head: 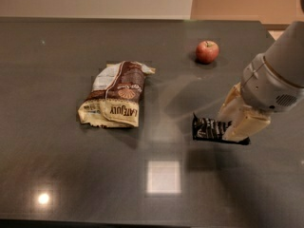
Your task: Move rxbar chocolate near brown chip bag
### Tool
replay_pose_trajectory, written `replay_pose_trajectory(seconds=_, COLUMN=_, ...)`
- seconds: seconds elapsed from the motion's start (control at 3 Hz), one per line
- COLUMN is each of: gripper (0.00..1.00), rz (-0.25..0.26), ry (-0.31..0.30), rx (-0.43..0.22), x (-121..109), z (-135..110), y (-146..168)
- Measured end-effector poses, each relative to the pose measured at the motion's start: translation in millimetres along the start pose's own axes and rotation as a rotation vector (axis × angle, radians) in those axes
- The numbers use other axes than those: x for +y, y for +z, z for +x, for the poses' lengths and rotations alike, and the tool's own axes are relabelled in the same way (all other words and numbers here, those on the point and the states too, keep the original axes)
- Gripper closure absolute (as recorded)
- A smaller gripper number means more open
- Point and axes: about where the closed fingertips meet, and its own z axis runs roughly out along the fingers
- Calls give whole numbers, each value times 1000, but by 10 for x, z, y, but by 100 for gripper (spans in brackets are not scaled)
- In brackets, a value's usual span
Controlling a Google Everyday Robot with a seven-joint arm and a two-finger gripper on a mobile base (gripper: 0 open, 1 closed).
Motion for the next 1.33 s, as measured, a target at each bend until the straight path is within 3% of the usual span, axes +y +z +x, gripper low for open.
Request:
replay_pose_trajectory(seconds=0.67, gripper=100, rz=14, ry=36, rx=-36, x=-759, z=-344, y=34)
replay_pose_trajectory(seconds=1.33, gripper=100, rz=-14, ry=30, rx=-34, x=-1272, z=-659, y=319)
